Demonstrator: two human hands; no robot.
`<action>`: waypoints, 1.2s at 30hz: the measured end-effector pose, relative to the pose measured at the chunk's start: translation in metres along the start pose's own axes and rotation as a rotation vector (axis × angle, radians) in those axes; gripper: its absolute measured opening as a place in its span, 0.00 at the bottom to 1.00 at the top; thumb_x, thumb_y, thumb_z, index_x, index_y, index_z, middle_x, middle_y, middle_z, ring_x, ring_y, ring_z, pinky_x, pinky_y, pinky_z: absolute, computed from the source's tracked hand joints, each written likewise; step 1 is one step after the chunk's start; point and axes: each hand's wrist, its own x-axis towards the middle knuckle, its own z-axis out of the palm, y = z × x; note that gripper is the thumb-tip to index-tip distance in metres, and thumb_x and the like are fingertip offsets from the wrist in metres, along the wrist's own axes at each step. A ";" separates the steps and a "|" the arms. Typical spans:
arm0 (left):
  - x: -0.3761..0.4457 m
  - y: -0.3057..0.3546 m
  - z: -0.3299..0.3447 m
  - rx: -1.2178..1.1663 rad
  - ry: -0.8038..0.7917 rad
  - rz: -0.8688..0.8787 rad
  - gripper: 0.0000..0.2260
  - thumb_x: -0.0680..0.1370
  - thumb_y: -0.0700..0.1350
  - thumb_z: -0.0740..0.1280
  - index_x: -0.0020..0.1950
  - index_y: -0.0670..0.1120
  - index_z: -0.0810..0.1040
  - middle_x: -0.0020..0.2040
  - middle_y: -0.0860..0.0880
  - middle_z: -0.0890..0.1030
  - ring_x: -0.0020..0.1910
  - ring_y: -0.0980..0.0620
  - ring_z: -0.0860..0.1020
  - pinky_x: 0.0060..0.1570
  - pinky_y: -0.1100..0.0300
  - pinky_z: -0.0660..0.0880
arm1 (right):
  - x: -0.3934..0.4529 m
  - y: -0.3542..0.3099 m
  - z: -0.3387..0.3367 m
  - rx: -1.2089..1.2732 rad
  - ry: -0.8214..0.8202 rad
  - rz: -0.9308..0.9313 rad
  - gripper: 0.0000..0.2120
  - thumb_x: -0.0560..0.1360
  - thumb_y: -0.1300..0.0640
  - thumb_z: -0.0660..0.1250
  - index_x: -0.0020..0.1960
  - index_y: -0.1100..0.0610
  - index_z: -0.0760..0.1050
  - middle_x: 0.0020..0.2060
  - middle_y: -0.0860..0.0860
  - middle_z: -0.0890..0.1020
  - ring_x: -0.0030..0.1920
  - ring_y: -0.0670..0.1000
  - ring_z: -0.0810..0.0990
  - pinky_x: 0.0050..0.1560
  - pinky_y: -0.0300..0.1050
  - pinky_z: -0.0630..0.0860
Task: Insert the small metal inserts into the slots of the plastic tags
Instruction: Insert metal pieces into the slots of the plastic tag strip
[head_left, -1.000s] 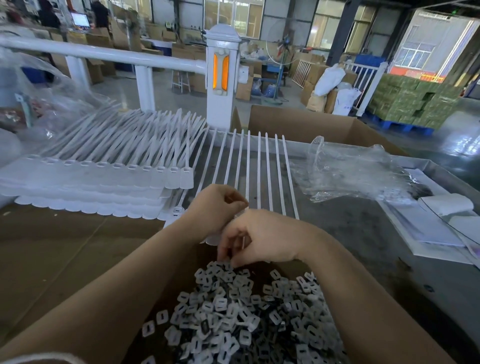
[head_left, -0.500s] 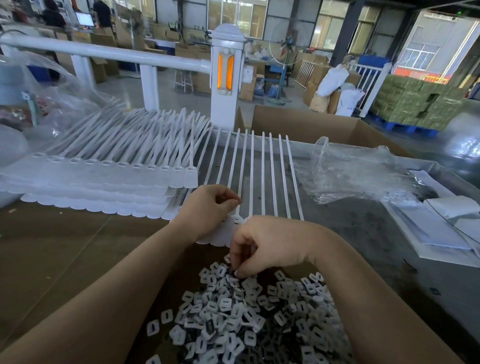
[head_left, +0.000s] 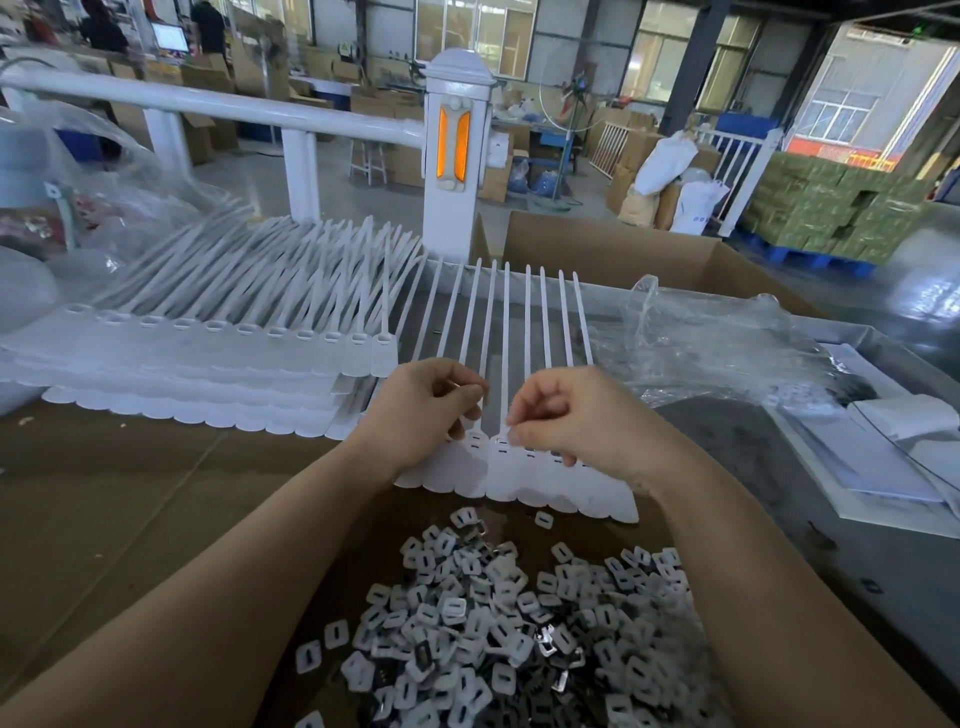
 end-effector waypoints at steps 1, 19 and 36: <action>0.000 0.002 0.000 -0.071 -0.021 -0.033 0.05 0.80 0.42 0.67 0.48 0.49 0.82 0.36 0.52 0.84 0.29 0.56 0.78 0.31 0.66 0.73 | 0.001 0.003 -0.001 0.025 0.085 0.006 0.06 0.73 0.59 0.75 0.43 0.49 0.80 0.37 0.44 0.85 0.31 0.37 0.78 0.31 0.34 0.73; -0.003 0.008 0.007 -0.421 -0.125 -0.125 0.08 0.73 0.35 0.74 0.49 0.41 0.80 0.40 0.42 0.85 0.38 0.50 0.83 0.37 0.65 0.78 | 0.007 0.006 0.008 -0.137 0.281 -0.134 0.10 0.71 0.59 0.77 0.40 0.46 0.79 0.37 0.39 0.84 0.39 0.40 0.83 0.38 0.44 0.81; -0.005 0.008 0.014 -0.039 -0.038 0.106 0.11 0.72 0.38 0.75 0.47 0.50 0.77 0.37 0.50 0.84 0.40 0.47 0.83 0.49 0.48 0.82 | 0.010 0.011 0.009 -0.183 0.251 -0.007 0.05 0.77 0.52 0.70 0.43 0.46 0.79 0.35 0.43 0.82 0.36 0.40 0.80 0.37 0.39 0.76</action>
